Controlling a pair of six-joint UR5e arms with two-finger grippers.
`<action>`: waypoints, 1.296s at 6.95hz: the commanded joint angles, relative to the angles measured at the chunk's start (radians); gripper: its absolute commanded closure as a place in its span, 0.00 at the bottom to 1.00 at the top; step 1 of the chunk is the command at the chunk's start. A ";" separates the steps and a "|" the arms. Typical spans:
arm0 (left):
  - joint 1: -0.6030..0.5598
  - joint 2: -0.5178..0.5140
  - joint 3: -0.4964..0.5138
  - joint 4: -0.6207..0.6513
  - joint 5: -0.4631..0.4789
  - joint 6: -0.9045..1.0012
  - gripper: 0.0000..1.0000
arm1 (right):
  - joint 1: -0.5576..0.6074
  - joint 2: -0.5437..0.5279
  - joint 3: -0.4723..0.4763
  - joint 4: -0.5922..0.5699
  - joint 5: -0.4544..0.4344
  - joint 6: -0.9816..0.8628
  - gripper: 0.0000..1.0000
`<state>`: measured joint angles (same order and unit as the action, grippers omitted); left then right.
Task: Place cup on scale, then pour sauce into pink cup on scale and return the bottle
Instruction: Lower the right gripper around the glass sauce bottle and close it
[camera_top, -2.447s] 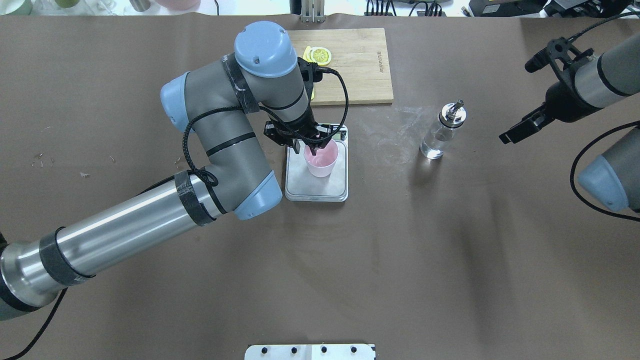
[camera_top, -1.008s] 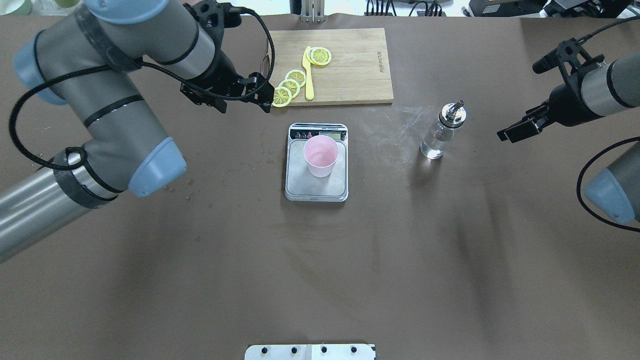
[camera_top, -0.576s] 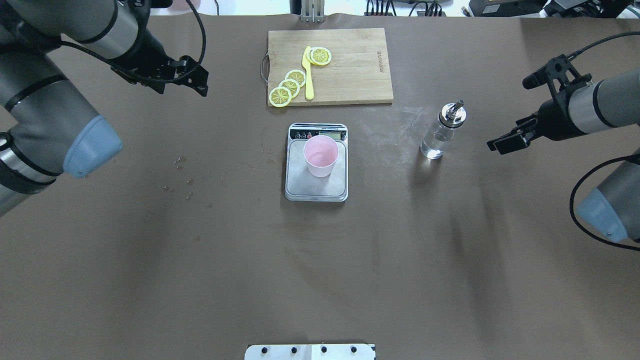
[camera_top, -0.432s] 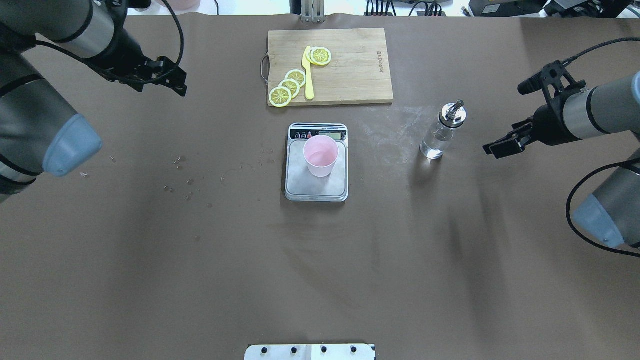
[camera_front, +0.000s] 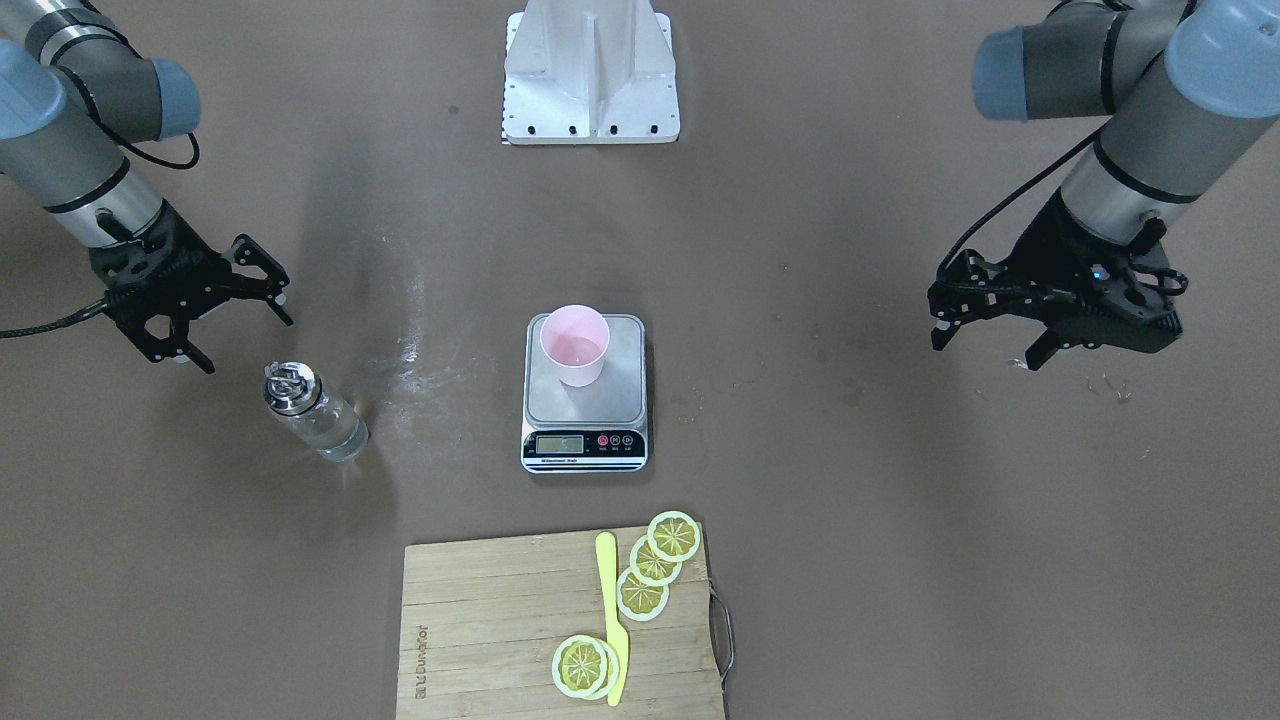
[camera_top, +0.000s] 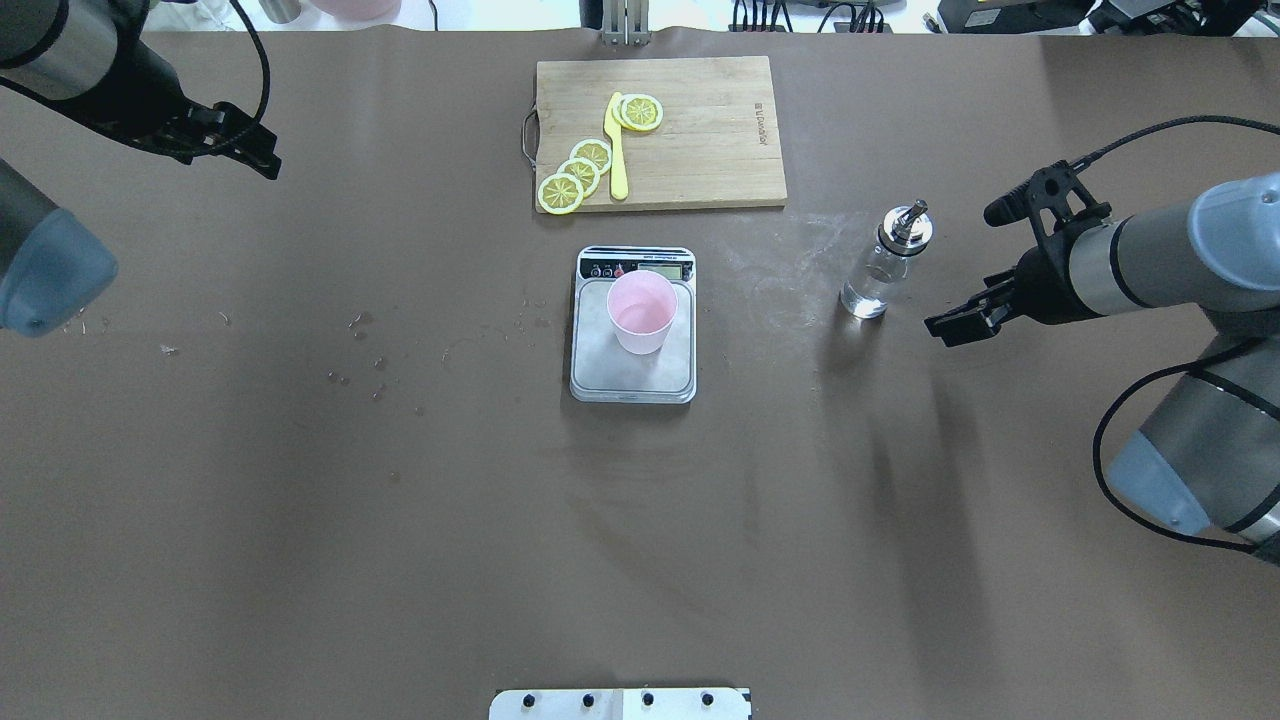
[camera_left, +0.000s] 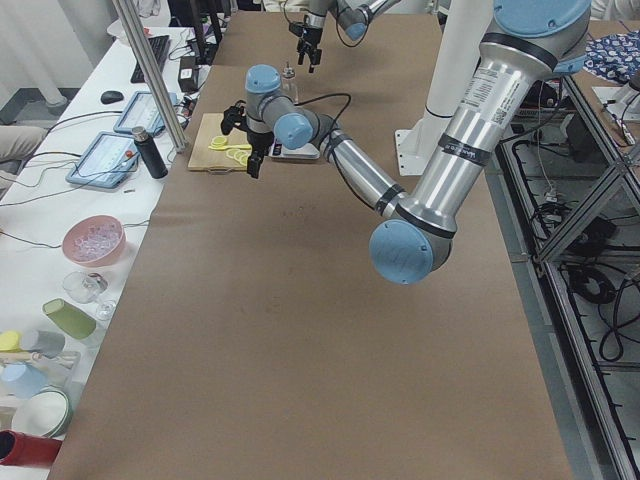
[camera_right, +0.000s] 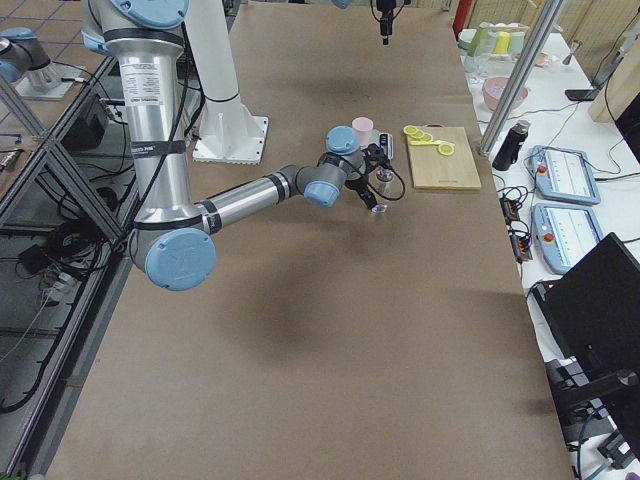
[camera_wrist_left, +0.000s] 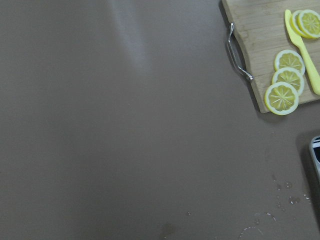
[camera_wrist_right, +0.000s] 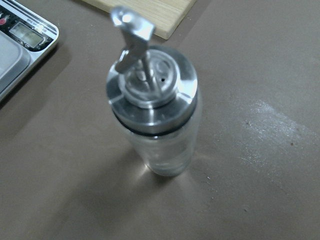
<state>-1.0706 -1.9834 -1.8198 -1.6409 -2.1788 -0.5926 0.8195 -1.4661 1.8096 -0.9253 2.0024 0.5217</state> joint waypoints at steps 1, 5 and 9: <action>-0.022 0.017 0.001 0.003 0.001 0.040 0.03 | -0.046 0.009 -0.001 0.035 -0.068 0.036 0.00; -0.023 0.014 -0.001 0.015 -0.013 0.040 0.03 | -0.063 0.044 -0.006 0.040 -0.143 0.046 0.00; -0.022 0.008 -0.016 0.035 -0.013 0.039 0.03 | -0.060 0.041 -0.012 0.040 -0.181 0.037 0.00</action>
<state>-1.0935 -1.9738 -1.8277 -1.6204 -2.1920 -0.5536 0.7577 -1.4244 1.7991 -0.8851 1.8453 0.5604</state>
